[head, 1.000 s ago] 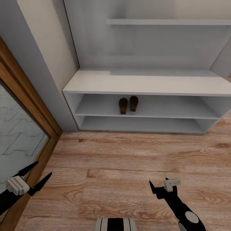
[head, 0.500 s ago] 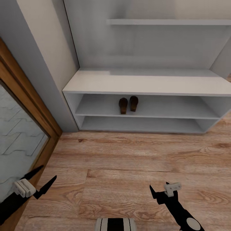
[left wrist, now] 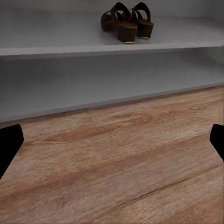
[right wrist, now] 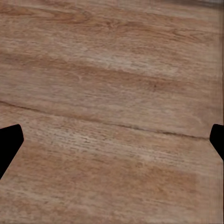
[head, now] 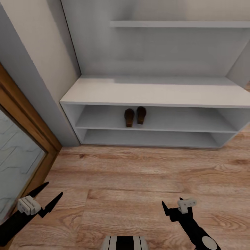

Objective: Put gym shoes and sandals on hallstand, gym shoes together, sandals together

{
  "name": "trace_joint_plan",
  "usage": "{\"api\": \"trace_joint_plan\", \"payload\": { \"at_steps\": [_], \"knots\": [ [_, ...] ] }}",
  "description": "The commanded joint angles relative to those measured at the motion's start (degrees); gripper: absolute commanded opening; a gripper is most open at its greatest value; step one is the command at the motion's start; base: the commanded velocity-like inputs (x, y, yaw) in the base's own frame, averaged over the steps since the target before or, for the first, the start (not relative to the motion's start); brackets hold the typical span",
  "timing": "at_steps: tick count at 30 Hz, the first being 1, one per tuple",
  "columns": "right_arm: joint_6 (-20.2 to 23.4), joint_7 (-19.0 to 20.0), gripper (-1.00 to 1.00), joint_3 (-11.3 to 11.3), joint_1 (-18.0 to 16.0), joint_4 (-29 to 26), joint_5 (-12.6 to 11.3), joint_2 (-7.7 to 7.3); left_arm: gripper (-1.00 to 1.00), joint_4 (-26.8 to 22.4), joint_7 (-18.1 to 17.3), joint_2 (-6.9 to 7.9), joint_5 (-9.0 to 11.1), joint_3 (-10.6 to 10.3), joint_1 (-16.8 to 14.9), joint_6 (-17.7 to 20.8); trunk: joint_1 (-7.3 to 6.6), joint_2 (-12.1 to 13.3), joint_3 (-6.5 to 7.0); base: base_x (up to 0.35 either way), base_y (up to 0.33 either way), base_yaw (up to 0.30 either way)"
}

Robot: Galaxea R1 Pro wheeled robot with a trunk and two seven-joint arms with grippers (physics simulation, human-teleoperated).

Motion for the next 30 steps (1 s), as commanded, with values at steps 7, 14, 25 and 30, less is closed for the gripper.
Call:
{"api": "trace_joint_plan", "payload": {
  "at_steps": [7, 14, 25, 30],
  "knots": [
    [0.0, 0.0, 1.00, 0.0, 0.0, 0.0, 0.0, -0.02, 1.00, 0.6, 0.0, -0.09, 0.0, 0.0, 0.0, 0.0, 0.00, 0.0, 0.00, 0.203, -0.204, 0.000],
    [0.0, 0.0, 1.00, 0.0, 0.4, 0.0, 0.0, -0.02, 1.00, 0.9, 0.0, -0.09, -0.1, 0.1, 0.0, 0.0, 0.00, 0.0, 0.00, 0.205, -0.201, 0.000],
    [0.0, -0.1, 1.00, 0.0, 0.7, -0.1, 0.0, -0.03, 1.00, 2.6, 0.1, 0.02, -1.1, 0.3, 0.2, -0.1, 0.00, 0.0, 0.00, 0.105, -0.102, 0.000],
    [0.0, -0.1, 1.00, 0.0, 0.9, -0.1, 0.0, 0.03, 1.00, 4.3, 0.2, 0.00, -1.6, 0.4, 0.2, -0.1, 0.00, 0.0, 0.00, 0.034, -0.033, 0.000]
  ]
}}
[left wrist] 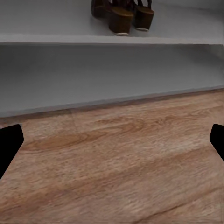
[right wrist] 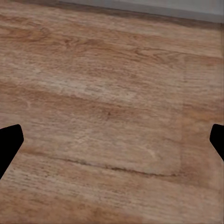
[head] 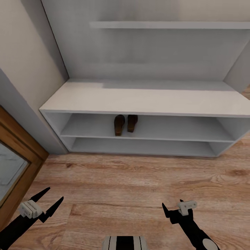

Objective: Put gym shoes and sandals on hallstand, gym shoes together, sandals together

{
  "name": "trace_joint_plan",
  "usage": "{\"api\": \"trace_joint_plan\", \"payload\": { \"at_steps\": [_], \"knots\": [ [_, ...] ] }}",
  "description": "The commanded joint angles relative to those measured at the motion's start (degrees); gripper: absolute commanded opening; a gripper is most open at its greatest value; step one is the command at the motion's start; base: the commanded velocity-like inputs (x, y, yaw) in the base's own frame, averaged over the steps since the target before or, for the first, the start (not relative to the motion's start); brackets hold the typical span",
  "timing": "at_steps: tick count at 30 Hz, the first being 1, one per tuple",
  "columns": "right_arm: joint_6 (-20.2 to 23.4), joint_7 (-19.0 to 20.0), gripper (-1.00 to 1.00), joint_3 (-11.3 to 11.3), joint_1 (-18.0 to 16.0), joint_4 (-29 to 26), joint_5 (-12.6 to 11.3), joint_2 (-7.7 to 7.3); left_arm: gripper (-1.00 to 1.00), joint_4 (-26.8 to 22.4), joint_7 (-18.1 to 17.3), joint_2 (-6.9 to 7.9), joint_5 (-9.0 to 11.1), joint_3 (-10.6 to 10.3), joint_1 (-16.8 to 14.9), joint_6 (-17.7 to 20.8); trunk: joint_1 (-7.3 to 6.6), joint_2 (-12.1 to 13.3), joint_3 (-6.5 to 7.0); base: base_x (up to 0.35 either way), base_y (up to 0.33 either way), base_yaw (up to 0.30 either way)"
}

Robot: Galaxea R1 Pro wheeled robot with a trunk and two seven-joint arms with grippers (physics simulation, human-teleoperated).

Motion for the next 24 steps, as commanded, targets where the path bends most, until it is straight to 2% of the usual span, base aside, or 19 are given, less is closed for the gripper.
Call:
{"api": "trace_joint_plan", "payload": {
  "at_steps": [1, 17, 24],
  "knots": [
    [0.0, 0.0, 1.00, 0.0, 0.0, 0.0, 0.0, 0.00, 1.00, 0.0, 0.0, 0.00, 0.0, 0.0, 0.0, 0.0, 0.00, 0.0, 0.00, 0.026, -0.025, 0.000],
    [-0.1, -0.2, 1.00, 0.0, 0.2, 0.0, 0.0, 0.15, 1.00, 3.2, 0.7, -0.20, -0.2, -0.2, 0.0, -0.1, 0.00, 0.0, 0.00, 0.006, -0.008, 0.000],
    [-0.1, -0.2, 1.00, 0.0, 0.2, 0.1, -0.1, 0.19, 1.00, 5.0, 0.8, -0.20, -0.1, -0.1, 0.0, -0.2, 0.00, 0.0, 0.00, -0.140, -0.001, 0.000]
  ]
}}
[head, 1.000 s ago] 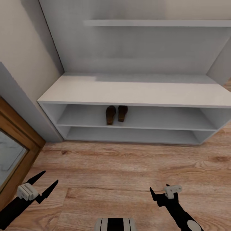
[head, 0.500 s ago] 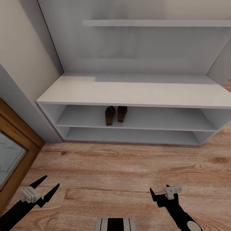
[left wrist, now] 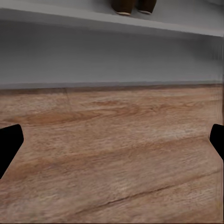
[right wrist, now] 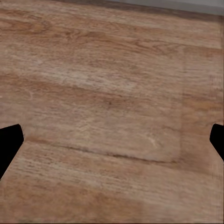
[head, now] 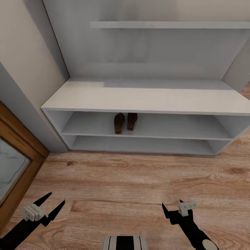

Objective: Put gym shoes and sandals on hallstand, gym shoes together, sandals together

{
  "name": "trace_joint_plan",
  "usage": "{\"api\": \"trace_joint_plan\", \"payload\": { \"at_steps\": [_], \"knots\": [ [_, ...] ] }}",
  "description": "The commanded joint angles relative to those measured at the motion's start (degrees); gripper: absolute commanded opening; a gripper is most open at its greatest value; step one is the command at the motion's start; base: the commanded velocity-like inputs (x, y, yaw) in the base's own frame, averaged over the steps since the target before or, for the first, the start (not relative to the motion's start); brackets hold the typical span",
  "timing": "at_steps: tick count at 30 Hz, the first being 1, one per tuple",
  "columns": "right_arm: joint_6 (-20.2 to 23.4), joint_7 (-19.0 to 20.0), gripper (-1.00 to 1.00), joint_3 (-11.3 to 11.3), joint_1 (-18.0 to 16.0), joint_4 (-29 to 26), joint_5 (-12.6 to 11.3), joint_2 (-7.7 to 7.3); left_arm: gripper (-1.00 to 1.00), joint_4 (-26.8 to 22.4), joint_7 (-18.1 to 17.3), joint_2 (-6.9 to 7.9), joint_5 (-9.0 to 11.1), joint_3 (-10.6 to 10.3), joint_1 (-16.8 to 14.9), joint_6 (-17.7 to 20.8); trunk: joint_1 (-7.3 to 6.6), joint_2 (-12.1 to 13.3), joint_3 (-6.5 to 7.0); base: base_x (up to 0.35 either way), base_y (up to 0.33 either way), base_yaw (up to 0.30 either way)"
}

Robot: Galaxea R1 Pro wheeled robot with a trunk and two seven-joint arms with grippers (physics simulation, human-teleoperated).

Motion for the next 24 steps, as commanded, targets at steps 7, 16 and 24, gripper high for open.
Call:
{"api": "trace_joint_plan", "payload": {
  "at_steps": [7, 16, 24],
  "knots": [
    [0.0, 0.0, 1.00, 0.0, 0.1, 0.0, -0.1, 0.01, 1.00, 1.1, 0.1, 0.03, 0.0, 0.0, 0.0, 0.0, 0.00, 0.0, 0.00, -0.265, 0.000, 0.000],
    [-1.2, -0.1, 1.00, 0.0, 1.3, 0.3, -0.1, 0.09, 1.00, 1.6, 0.1, 0.05, 0.0, 0.1, 0.0, 0.0, 0.00, 0.0, 0.00, -0.221, 0.000, 0.000],
    [-3.8, 0.0, 1.00, 0.0, 2.0, 1.6, -0.1, 0.10, 1.00, 1.9, 0.2, 0.11, 0.0, 0.3, 0.0, 0.0, 0.00, 0.0, 0.00, -0.076, 0.000, 0.000]
  ]
}}
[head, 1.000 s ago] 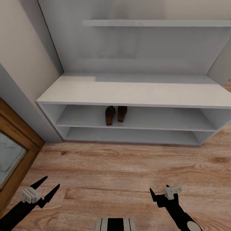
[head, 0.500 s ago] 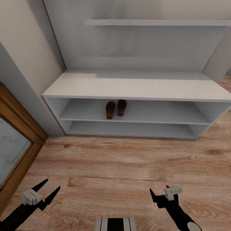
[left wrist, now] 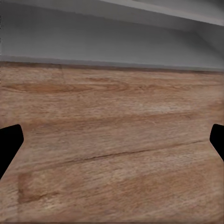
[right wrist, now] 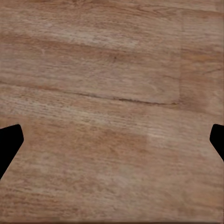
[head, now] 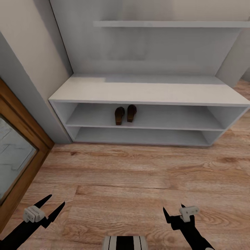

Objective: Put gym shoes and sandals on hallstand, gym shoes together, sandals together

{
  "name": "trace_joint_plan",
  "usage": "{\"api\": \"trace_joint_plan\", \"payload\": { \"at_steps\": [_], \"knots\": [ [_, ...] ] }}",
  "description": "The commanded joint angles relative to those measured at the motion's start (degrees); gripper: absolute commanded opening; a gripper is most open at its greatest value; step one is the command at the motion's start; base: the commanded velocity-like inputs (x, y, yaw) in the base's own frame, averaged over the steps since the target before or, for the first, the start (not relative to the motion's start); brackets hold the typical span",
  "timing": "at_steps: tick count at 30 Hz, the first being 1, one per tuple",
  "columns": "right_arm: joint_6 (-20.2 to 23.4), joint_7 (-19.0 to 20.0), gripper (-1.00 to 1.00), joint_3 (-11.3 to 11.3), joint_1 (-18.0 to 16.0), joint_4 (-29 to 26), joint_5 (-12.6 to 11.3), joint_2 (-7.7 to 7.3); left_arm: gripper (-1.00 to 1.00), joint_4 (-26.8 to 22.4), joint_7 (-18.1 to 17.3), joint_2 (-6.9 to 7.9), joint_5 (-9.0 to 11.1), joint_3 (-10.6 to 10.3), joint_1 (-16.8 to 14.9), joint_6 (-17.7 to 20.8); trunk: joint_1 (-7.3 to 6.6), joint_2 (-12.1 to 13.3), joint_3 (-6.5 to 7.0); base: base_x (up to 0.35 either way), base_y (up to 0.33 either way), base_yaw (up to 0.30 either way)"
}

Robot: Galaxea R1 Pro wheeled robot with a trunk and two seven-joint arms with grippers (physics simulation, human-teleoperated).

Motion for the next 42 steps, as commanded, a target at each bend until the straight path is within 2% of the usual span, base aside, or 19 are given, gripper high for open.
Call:
{"api": "trace_joint_plan", "payload": {
  "at_steps": [1, 12, 14, 15, 16, 17, 19, 20, 21, 22, 23, 24, 25, 26, 28, 37, 42],
  "knots": [
    [-0.3, 0.0, 1.00, 0.0, 0.1, 0.2, 0.0, 0.00, 1.00, 0.0, 0.0, 0.01, 0.0, 0.0, 0.0, 0.0, 0.00, 0.0, 0.00, -0.039, 0.000, 0.000],
    [-1.2, -0.3, 1.00, 0.0, 0.3, 0.7, 0.0, 0.00, 1.00, 0.2, 0.9, -0.03, 0.0, 0.0, 0.0, 0.0, 0.00, 0.0, 0.00, -0.021, 0.000, 0.000],
    [-1.4, -0.4, 1.00, -0.1, 0.3, 0.7, 0.0, 0.02, 1.00, 0.2, 3.3, -0.07, 0.0, -0.1, 0.0, 0.1, 0.00, 0.0, 0.00, -0.007, 0.000, 0.000],
    [-1.4, -0.4, 1.00, -0.1, 0.3, 0.7, 0.0, 0.02, 1.00, 0.2, 3.3, -0.07, 0.0, -0.1, 0.0, 0.1, 0.00, 0.0, 0.00, -0.007, 0.000, 0.000],
    [-1.4, -0.4, 1.00, -0.1, 0.3, 0.8, 0.0, 0.02, 1.00, 0.2, 5.2, -0.12, 0.0, -0.2, 0.0, 0.1, 0.00, 0.0, 0.00, -0.005, 0.000, 0.000],
    [-1.4, -0.4, 1.00, -0.1, 0.3, 0.8, 0.0, 0.02, 1.00, 0.2, 5.2, -0.12, 0.0, -0.2, 0.0, 0.1, 0.00, 0.0, 0.00, -0.005, 0.000, 0.000],
    [-1.5, -0.4, 1.00, -0.2, 0.3, 0.8, 0.0, 0.03, 1.00, 0.1, 10.0, -0.21, 0.1, -0.4, -0.1, 0.2, 0.00, 0.0, 0.00, -0.004, 0.000, 0.000],
    [-1.5, -0.4, 1.00, -0.2, 0.3, 0.8, 0.0, 0.03, 1.00, 0.1, 10.0, -0.21, 0.1, -0.4, -0.1, 0.2, 0.00, 0.0, 0.00, -0.003, 0.000, 0.000],
    [-1.5, -0.5, 1.00, -0.2, 0.3, 0.8, -0.1, 0.04, 1.00, 0.1, 12.6, -0.25, 0.1, -0.6, -0.1, 0.2, 0.00, 0.0, 0.00, -0.003, 0.000, 0.000],
    [-1.5, -0.5, 1.00, -0.2, 0.3, 0.8, -0.1, 0.04, 1.00, 0.1, 12.6, -0.25, 0.1, -0.6, -0.1, 0.2, 0.00, 0.0, 0.00, -0.003, 0.000, 0.000],
    [-1.6, -0.5, 1.00, -0.2, 0.3, 0.8, -0.1, 0.05, 1.00, 0.1, 15.0, -0.30, 0.1, -0.7, -0.1, 0.2, 0.00, 0.0, 0.00, -0.002, 0.000, 0.000],
    [-1.6, -0.5, 1.00, -0.2, 0.3, 0.8, -0.1, 0.05, 1.00, 0.1, 15.0, -0.30, 0.1, -0.7, -0.1, 0.2, 0.00, 0.0, 0.00, -0.002, 0.000, 0.000],
    [-1.6, -0.7, 1.00, -0.3, 0.3, 0.8, -0.1, 0.06, 1.00, 0.1, 17.2, -0.34, 0.1, -0.9, -0.1, 0.2, 0.00, 0.0, 0.00, -0.002, 0.000, 0.000],
    [-1.6, -0.7, 1.00, -0.3, 0.3, 0.8, -0.1, 0.06, 1.00, 0.1, 17.2, -0.34, 0.1, -0.9, -0.1, 0.2, 0.00, 0.0, 0.00, -0.002, 0.000, 0.000],
    [-1.6, -1.4, 1.00, -0.3, 0.3, 0.8, -0.1, 0.07, 1.00, 0.1, 20.7, -0.43, 0.0, -1.4, -0.1, 0.2, 0.00, 0.0, 0.00, -0.001, 0.000, -0.005],
    [-1.7, -4.5, 1.00, -0.3, 0.3, 0.9, -0.1, 0.13, 1.00, 0.1, 24.4, -0.50, -0.2, -3.0, -0.1, 0.2, 0.00, 0.0, 0.02, -0.001, 0.000, -0.085],
    [-1.7, -7.8, 1.00, -0.2, 0.3, 1.0, -0.1, 0.24, 1.00, 0.1, 26.0, -0.51, -0.3, -5.3, -0.1, 0.2, 0.00, 0.0, 0.08, 0.000, 0.000, -0.203]
  ]
}}
